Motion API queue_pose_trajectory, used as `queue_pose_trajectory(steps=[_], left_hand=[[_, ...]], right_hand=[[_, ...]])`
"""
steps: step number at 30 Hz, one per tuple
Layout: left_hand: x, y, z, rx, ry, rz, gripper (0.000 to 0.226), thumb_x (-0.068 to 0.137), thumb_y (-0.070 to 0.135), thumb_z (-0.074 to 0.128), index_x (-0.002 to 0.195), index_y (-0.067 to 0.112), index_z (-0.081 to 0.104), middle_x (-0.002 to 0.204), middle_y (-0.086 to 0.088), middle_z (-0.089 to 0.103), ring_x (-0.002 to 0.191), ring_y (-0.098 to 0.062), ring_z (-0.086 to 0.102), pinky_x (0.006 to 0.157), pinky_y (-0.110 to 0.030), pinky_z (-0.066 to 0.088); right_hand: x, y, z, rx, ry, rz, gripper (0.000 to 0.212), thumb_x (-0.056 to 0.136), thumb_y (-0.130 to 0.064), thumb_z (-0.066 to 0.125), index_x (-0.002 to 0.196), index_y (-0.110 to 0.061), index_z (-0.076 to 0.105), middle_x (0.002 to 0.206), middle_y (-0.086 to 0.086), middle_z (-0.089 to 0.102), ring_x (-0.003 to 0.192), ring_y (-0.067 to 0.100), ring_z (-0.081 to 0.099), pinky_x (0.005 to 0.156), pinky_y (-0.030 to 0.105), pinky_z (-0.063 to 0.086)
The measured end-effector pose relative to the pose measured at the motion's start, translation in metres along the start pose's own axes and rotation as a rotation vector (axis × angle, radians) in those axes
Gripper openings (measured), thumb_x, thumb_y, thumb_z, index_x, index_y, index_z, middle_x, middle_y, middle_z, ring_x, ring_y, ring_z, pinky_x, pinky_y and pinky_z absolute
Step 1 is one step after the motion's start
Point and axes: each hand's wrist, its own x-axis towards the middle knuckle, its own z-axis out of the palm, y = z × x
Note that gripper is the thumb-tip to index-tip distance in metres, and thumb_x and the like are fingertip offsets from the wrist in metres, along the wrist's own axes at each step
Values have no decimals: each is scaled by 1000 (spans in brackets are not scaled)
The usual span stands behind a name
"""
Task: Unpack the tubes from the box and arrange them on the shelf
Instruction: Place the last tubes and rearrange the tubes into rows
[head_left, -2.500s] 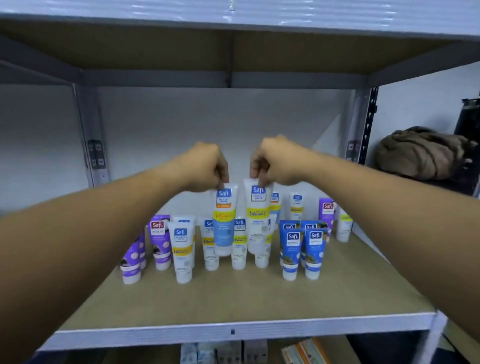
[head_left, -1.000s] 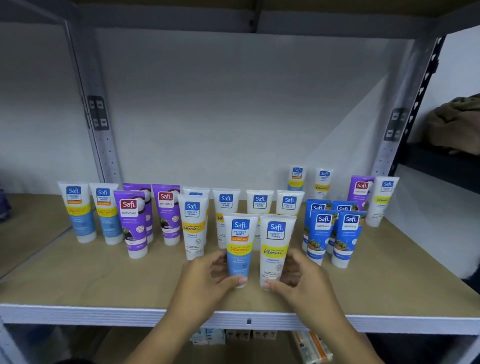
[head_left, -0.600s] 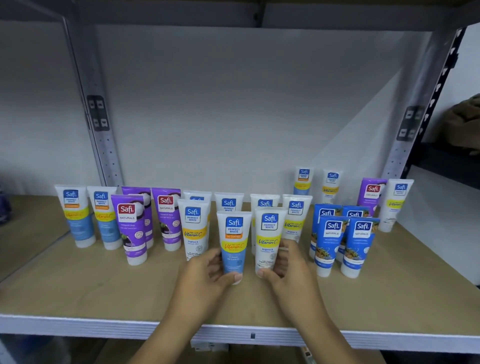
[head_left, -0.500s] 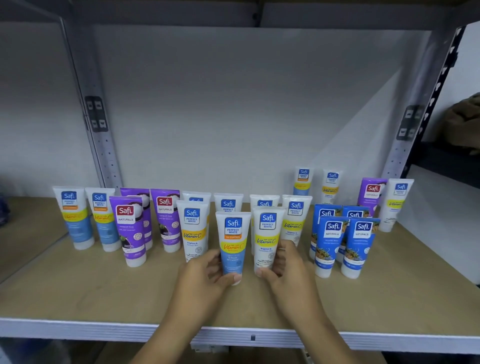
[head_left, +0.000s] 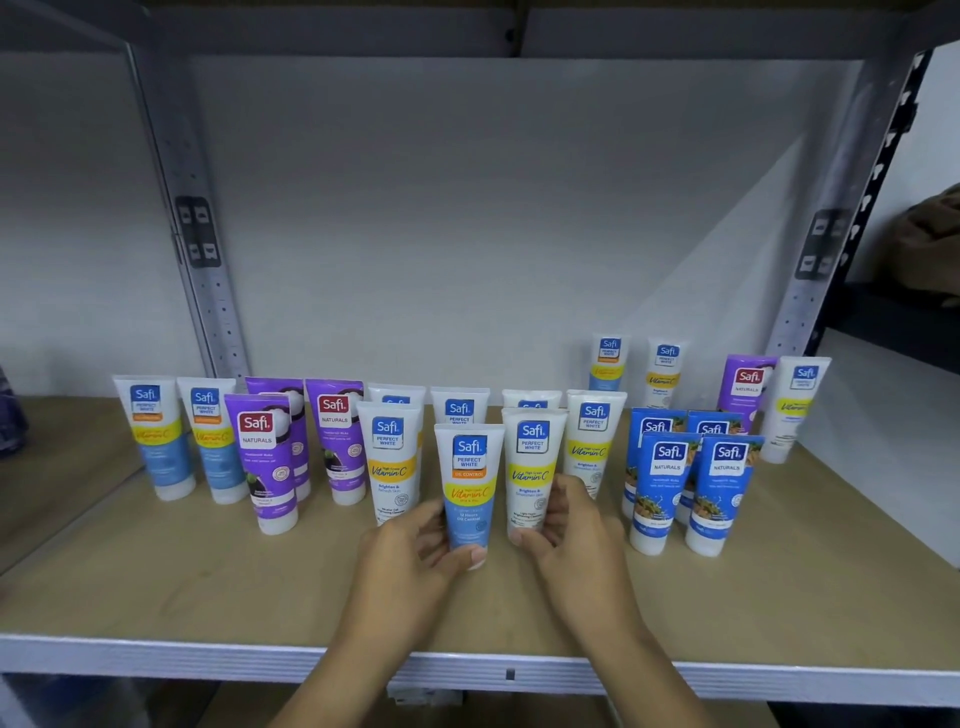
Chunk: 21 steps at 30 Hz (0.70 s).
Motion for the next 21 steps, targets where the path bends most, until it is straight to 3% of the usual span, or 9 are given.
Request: queue_pose_trajectory(steps=[13, 18, 21], left_hand=[[0, -5, 3, -34, 9, -41, 47, 72, 5, 85, 115, 16, 69, 102, 10, 76, 94, 2, 70, 75, -6, 50], [-1, -3, 4, -36, 42, -35, 44, 72, 2, 85, 106, 22, 67, 97, 14, 74, 89, 5, 70, 74, -7, 51], [-1, -3, 5, -30, 66, -31, 44, 71, 1, 85, 101, 25, 64, 96, 13, 73, 87, 4, 70, 73, -9, 53]], right_hand=[[-2, 0, 0, -20, 25, -25, 47, 73, -13, 84, 107, -31, 57, 101, -12, 70, 90, -2, 67, 79, 15, 55], [-1, 2, 1, -12, 33, -21, 44, 72, -11, 84, 105, -24, 59, 97, -13, 72, 86, -6, 67, 77, 13, 54], [0, 2, 1, -6, 26, -14, 43, 72, -12, 85, 103, -25, 59, 95, -13, 72, 85, -5, 68, 77, 19, 57]])
